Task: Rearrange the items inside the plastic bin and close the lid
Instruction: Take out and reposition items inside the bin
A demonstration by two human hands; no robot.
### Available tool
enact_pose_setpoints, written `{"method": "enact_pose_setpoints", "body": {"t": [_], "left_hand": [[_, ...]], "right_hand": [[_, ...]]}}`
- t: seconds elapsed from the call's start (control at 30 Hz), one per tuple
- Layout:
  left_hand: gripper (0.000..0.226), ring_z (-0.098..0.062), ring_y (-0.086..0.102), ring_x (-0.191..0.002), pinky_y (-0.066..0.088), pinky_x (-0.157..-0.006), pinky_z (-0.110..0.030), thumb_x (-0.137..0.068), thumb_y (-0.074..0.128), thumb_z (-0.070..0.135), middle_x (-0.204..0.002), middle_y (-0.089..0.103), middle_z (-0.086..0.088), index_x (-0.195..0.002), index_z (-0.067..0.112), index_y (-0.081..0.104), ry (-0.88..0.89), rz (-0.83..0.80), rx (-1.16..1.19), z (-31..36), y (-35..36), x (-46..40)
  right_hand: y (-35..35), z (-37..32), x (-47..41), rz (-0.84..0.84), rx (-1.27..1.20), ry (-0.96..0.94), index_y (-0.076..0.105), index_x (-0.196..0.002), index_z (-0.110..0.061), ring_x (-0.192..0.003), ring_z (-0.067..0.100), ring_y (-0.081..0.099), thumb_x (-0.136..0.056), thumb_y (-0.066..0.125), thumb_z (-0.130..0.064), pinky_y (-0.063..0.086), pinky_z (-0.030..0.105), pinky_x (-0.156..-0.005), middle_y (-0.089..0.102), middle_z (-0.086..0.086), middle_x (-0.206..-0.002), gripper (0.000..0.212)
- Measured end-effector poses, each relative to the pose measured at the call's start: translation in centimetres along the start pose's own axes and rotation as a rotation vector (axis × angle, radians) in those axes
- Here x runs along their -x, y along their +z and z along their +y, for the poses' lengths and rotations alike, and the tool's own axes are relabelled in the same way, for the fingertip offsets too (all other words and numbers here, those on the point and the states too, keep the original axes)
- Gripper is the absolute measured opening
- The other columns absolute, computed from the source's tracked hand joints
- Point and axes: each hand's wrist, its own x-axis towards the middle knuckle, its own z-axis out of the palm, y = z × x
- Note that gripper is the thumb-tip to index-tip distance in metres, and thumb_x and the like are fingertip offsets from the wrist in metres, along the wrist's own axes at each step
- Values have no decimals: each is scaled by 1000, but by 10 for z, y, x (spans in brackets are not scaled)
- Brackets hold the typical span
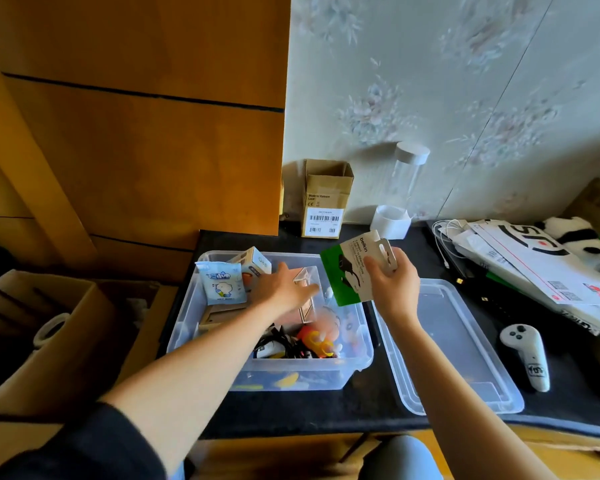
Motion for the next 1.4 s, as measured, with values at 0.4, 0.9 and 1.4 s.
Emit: {"method": "enact_pose_setpoints", "body": {"t": [0.4, 0.9, 1.4], "left_hand": [[59, -11, 56, -111, 48, -96, -34, -79, 76, 21, -122, 56, 3, -126, 35, 44, 471, -520, 284, -85, -93, 22], [66, -2, 48, -114, 47, -91, -19, -73, 80, 28, -127, 45, 18, -123, 49, 42, 523, -630, 157, -91, -108, 11], [63, -7, 48, -114, 50, -92, -26, -71, 81, 19, -122, 43, 12, -119, 44, 49, 501, -351, 300, -113, -95, 8]], "right_hand": [[35, -10, -26, -290, -11, -112, 64, -97, -19, -78, 14, 59, -83, 66, -15, 47, 24, -61, 65, -1, -89, 14], [105, 10, -39, -579, 882, -499, 55, -123, -24, -104, 26, 55, -91, 57, -24, 43, 33, -77, 63, 5, -115, 32], [103, 11, -41, -588, 1025, -717, 56, -112, -15, -98, 25, 55, -88, 48, -2, 35, 29, -83, 61, 3, -103, 29]]}}
